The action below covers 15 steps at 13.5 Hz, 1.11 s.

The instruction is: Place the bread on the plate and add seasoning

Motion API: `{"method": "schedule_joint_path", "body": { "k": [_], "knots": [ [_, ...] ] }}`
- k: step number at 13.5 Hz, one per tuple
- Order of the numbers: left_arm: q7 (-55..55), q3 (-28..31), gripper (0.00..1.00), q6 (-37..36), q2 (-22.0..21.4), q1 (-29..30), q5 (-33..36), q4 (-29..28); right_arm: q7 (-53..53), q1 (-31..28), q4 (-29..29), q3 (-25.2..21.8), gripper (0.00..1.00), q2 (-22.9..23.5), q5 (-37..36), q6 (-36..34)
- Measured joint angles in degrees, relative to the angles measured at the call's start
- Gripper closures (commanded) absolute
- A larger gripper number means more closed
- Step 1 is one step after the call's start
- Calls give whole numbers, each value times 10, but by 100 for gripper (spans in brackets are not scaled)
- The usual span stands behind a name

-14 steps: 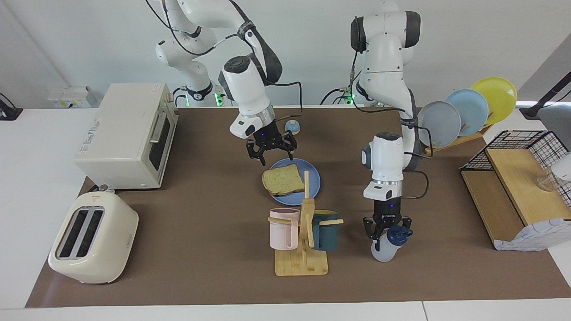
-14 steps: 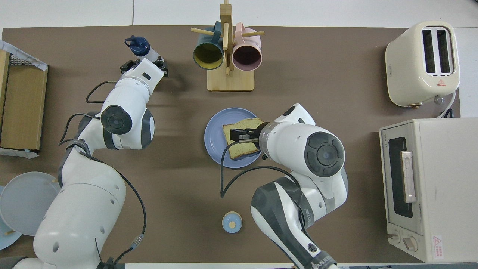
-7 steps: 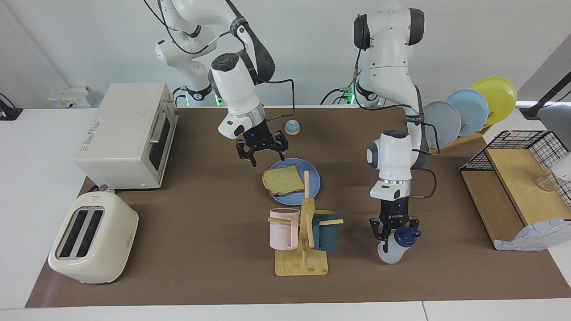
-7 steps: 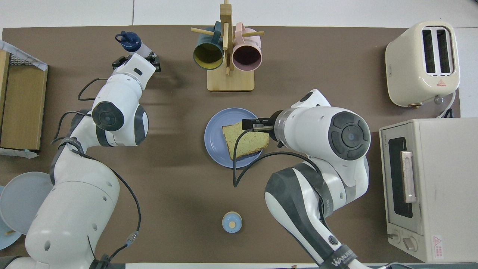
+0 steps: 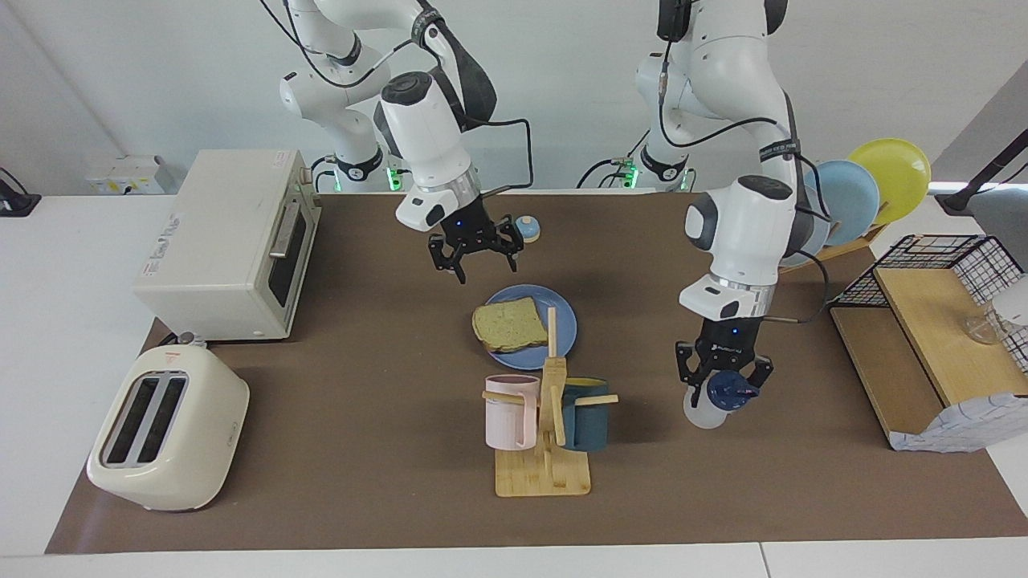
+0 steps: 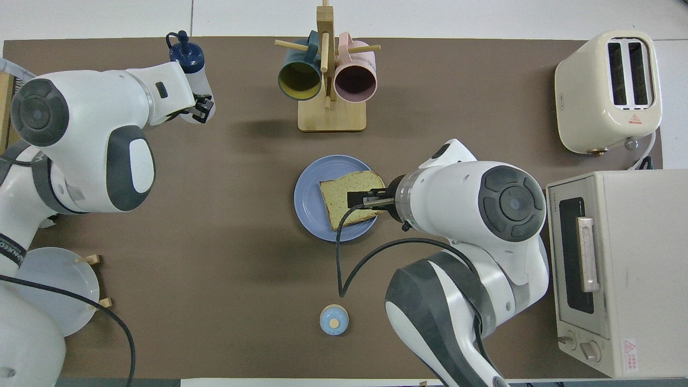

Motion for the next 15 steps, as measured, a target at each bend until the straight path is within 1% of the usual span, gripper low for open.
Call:
{"method": "schedule_joint_path", "body": {
  "k": [2, 3, 5, 6, 7, 9, 10, 11, 13, 15],
  "knots": [
    [103, 0, 100, -57, -51, 0, 0, -31, 0, -1, 7, 0, 0, -12, 3, -16],
    [143, -1, 100, -87, -73, 0, 0, -44, 0, -2, 19, -1, 0, -14, 22, -39],
    [220, -4, 100, -171, -117, -3, 5, -59, 0, -5, 61, -4, 0, -13, 102, -100],
    [240, -6, 100, -207, -135, -11, 12, -64, 0, -8, 81, -5, 0, -12, 132, -126],
    [248, -8, 100, -229, -149, -25, 19, -70, 3, -11, 96, -7, 0, -12, 160, -142],
    [250, -12, 100, -243, -162, -63, 30, -84, 21, -14, 109, -7, 1, -12, 208, -149],
    [250, -14, 100, -253, -165, -87, 47, -90, 37, -13, 115, -5, 1, -11, 228, -149],
    [250, -16, 100, -262, -165, -104, 57, -92, 54, -12, 122, -3, 5, -11, 234, -150],
    [250, -21, 100, -271, -168, -124, 65, -97, 77, -1, 137, 0, 24, -11, 235, -154],
    [256, -24, 100, -274, -173, -130, 66, -102, 86, 13, 153, 2, 44, -10, 235, -161]
  ]
}}
